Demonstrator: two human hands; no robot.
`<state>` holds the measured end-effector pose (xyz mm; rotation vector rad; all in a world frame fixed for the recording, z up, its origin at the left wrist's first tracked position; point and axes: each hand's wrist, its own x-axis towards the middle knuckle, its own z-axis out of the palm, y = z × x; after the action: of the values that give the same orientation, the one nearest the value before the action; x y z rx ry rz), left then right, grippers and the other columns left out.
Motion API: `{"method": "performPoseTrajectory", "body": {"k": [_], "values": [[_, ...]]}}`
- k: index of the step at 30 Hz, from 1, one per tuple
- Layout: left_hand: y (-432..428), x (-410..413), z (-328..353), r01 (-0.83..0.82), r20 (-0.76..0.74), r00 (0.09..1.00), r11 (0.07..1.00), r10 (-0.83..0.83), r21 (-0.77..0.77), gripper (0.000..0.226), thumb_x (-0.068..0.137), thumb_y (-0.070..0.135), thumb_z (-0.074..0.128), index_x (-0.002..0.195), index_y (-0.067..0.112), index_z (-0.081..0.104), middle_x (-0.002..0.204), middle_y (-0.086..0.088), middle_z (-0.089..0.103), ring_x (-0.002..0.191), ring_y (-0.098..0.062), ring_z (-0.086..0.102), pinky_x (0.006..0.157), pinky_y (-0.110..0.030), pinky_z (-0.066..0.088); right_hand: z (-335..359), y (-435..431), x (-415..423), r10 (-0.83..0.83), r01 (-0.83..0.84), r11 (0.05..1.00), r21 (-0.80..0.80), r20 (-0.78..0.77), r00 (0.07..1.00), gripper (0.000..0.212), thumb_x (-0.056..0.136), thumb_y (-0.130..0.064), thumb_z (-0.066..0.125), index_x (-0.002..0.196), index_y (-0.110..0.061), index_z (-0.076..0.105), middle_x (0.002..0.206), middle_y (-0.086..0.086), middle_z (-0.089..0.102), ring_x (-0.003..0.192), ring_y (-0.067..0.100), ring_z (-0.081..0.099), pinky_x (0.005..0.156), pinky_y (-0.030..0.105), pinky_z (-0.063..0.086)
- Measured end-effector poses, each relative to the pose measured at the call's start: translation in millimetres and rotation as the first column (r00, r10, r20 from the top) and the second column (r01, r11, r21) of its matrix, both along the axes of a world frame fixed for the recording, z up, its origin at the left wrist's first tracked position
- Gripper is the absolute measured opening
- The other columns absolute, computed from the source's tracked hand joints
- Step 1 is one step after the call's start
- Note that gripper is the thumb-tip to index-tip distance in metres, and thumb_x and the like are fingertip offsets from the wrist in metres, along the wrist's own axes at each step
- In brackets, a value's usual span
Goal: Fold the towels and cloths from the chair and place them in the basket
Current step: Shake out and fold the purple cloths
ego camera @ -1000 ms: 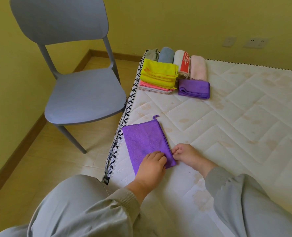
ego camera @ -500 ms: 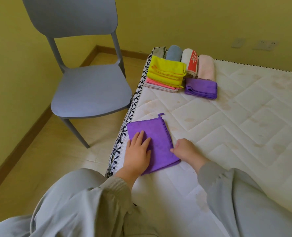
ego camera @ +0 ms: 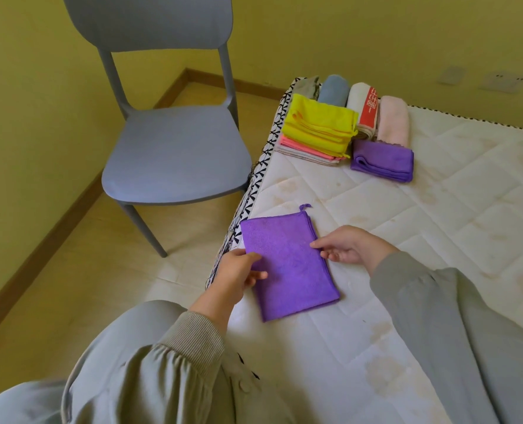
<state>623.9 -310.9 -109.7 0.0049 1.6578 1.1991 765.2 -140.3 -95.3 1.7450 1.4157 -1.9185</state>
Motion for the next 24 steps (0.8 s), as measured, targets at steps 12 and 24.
{"method": "performPoseTrajectory", "body": {"k": [12, 24], "values": [[12.7, -2.9, -7.3, -0.061, 0.059, 0.997, 0.993, 0.056, 0.096, 0.028, 0.091, -0.012, 0.037, 0.085, 0.007, 0.057, 0.085, -0.014, 0.061, 0.047, -0.017, 0.067, 0.042, -0.018, 0.051, -14.9, -15.1, -5.0, -0.238, 0.233, 0.971, -0.058, -0.122, 0.964, 0.020, 0.089, 0.012, 0.052, 0.098, -0.004, 0.043, 0.098, 0.012, 0.057, 0.061, 0.021, 0.070, 0.044, 0.020, 0.053], [5.6, -14.1, -12.5, 0.128, -0.065, 0.991, 0.976, -0.118, 0.174, 0.032, 0.094, -0.009, 0.040, 0.084, 0.010, 0.064, 0.059, -0.003, 0.067, 0.051, -0.011, 0.067, 0.043, -0.015, 0.048, -30.7, -40.9, 21.6, -0.434, 0.423, 0.897, -0.132, -0.452, 0.779, 0.019, 0.092, 0.014, 0.041, 0.099, 0.003, 0.056, 0.087, 0.013, 0.070, 0.065, 0.017, 0.072, 0.053, 0.018, 0.055]]}}
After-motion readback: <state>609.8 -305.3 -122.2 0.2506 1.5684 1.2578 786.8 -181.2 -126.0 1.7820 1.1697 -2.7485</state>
